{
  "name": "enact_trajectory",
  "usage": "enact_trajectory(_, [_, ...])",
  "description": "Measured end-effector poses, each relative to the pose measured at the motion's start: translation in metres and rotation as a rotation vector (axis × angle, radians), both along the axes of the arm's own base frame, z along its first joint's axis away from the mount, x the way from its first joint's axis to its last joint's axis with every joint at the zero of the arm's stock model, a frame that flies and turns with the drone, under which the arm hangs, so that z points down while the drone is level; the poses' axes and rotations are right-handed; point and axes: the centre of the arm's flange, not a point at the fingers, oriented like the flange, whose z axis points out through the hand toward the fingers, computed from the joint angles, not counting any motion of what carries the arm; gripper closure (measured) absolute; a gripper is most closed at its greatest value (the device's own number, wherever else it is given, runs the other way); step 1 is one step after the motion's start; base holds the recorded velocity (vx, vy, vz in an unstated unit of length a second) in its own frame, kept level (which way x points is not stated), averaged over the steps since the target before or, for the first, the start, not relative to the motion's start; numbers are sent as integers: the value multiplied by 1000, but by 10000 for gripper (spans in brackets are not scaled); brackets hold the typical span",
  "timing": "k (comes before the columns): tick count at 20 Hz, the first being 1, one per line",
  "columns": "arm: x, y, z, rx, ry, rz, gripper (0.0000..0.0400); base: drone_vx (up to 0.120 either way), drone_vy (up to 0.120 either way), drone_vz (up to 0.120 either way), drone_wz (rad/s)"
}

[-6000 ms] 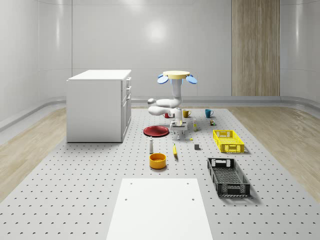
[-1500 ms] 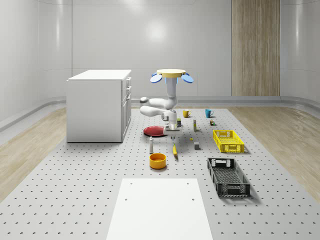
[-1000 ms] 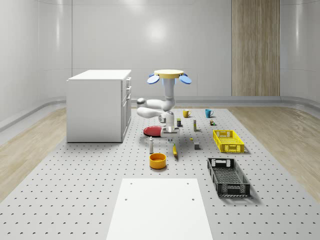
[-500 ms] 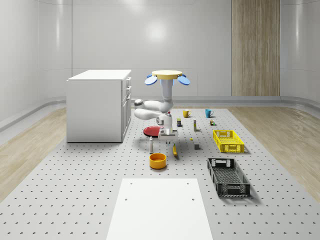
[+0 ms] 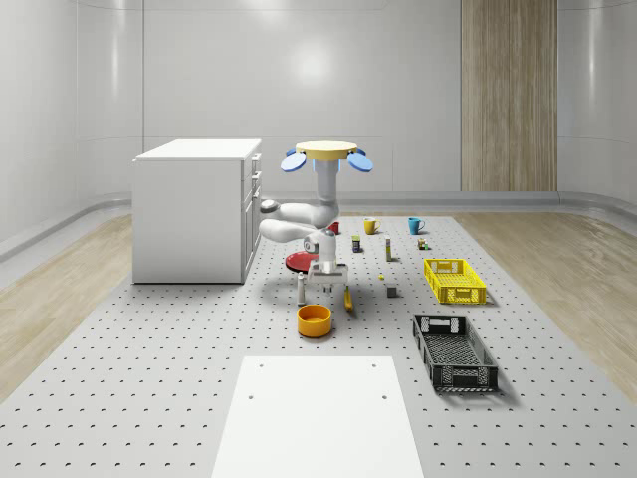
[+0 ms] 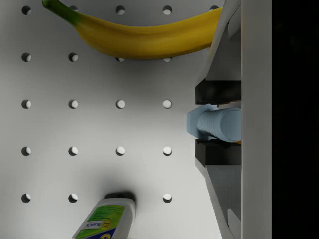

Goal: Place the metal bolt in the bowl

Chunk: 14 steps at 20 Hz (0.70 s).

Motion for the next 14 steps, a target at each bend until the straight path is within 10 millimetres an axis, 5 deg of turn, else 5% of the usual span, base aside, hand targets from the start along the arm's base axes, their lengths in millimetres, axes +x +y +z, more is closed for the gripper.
enact_trajectory(8, [0,0,0,0,0,0,300,120,0,20,0])
enact_trajectory(14, [0,0,0,0,0,0,300,120,-80,0,0])
